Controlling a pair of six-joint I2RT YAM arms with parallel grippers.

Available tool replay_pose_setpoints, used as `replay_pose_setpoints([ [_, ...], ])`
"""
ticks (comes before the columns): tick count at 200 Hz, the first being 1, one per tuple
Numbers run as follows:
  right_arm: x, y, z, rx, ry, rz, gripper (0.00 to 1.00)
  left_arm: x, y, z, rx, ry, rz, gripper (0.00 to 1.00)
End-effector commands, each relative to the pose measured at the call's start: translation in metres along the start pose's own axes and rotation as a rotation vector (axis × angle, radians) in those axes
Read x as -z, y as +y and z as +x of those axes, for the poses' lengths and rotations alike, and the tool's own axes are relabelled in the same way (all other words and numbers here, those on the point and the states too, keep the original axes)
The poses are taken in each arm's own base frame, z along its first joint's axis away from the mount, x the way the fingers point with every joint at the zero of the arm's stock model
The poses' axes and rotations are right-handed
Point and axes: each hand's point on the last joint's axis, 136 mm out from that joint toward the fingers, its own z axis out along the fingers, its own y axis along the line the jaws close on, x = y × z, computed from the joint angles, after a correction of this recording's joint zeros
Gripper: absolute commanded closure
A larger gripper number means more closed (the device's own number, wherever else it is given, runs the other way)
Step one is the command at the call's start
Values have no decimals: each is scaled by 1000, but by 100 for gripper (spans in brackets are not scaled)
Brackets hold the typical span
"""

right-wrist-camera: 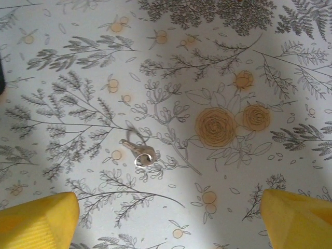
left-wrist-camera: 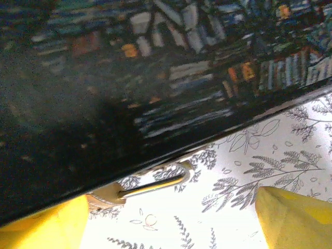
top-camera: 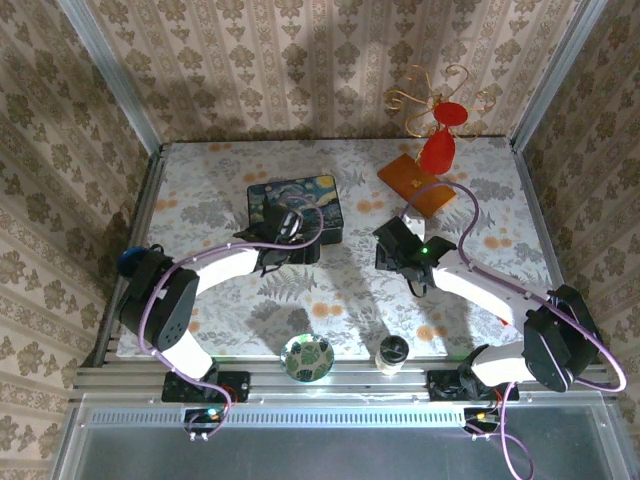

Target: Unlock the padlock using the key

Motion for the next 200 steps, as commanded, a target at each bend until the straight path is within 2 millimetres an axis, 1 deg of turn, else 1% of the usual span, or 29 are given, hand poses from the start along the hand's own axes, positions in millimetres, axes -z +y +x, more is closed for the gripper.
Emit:
replay_pose_setpoints([
  [1, -10, -5, 2, -30, 1, 24, 8, 2, -19, -14, -9, -30, 66, 15],
  [11, -11, -6, 1, -29, 6, 21, 8, 4, -22, -13, -3, -33, 74, 15],
  [14, -17, -7, 5, -19, 26, 36, 8, 5, -23, -12, 0, -33, 77, 15],
  [21, -21, -8, 8, -8, 43, 40, 8, 8, -25, -10, 9, -32, 85, 15],
  [27, -25, -4, 4, -10, 35, 22, 9, 11, -26, -8, 17, -32, 93, 15],
  [44, -33, 2, 6, 20, 55, 0, 11, 22, -27, -2, 41, -36, 100, 15],
  [69, -44, 12, 11, 72, 94, -15, 19, 41, -22, 2, 73, -68, 86, 13],
  [95, -57, 17, 19, 94, 145, -18, 31, 59, -13, -3, 74, -115, 52, 1],
  [106, -60, 18, 22, 88, 166, -18, 36, 64, -10, -4, 69, -130, 36, 0],
  [113, -62, 18, 22, 84, 174, -14, 38, 66, -8, -5, 66, -136, 27, 0],
  [146, -69, 20, 19, 33, 196, 40, 39, 64, 0, -6, 64, -152, -7, 0],
  [153, -71, 23, 15, 21, 187, 51, 40, 64, -1, -6, 63, -155, -5, 0],
  [155, -70, 20, 18, 27, 200, 67, 40, 64, 0, -7, 63, -156, -6, 0],
  [161, -71, 19, 18, 24, 206, 87, 40, 63, -1, -7, 60, -158, -4, 0],
  [184, -75, 20, 15, 10, 207, 135, 41, 65, -1, -10, 53, -170, -5, 0],
  [200, -77, 18, 13, -3, 206, 162, 43, 66, 1, -11, 53, -177, -9, 0],
])
